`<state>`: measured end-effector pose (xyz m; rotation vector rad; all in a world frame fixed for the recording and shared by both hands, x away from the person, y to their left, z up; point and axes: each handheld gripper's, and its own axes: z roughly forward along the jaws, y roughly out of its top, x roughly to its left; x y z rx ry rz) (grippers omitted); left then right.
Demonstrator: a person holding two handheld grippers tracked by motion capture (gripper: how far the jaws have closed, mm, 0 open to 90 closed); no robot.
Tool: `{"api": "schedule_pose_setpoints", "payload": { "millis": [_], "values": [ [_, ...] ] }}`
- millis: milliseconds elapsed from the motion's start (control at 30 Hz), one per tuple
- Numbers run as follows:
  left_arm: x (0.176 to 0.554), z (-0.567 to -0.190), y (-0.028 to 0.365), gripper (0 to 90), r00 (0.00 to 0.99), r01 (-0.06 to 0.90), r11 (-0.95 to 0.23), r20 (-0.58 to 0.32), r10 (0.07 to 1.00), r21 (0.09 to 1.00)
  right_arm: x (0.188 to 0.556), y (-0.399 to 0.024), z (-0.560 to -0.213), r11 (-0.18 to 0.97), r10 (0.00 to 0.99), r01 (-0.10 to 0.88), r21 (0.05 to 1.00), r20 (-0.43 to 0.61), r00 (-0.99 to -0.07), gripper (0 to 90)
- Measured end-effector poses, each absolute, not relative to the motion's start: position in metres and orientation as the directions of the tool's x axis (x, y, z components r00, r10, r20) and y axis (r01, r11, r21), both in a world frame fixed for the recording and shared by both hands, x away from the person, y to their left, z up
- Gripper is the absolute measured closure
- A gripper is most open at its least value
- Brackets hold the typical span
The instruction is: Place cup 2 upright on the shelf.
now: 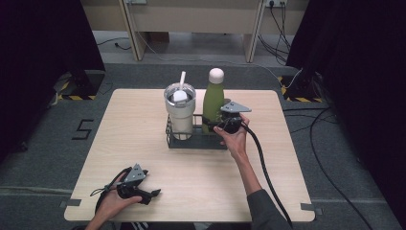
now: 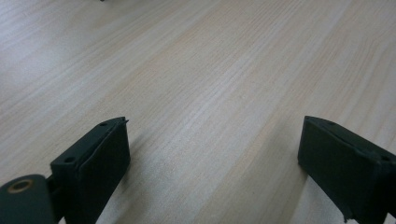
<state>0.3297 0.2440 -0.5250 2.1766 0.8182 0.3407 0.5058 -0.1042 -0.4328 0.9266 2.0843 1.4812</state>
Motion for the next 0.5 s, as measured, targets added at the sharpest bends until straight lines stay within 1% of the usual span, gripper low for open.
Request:
{"api": "schedule_pose_setpoints", "payload": {
  "millis": [367, 500],
  "values": [
    [0.330, -0.525, 0.244, 8.6, 0.758, 0.446, -0.497, -0.018, 0.652, 0.744, 0.506, -0.103, -0.445, 0.211, 0.723, 0.296, 0.932, 0.055, -0.688, 20.7],
    [0.330, -0.525, 0.244, 8.6, 0.758, 0.446, -0.497, -0.019, 0.652, 0.744, 0.506, -0.103, -0.446, 0.211, 0.722, 0.289, 0.934, 0.051, -0.690, 20.7]
  ]
}}
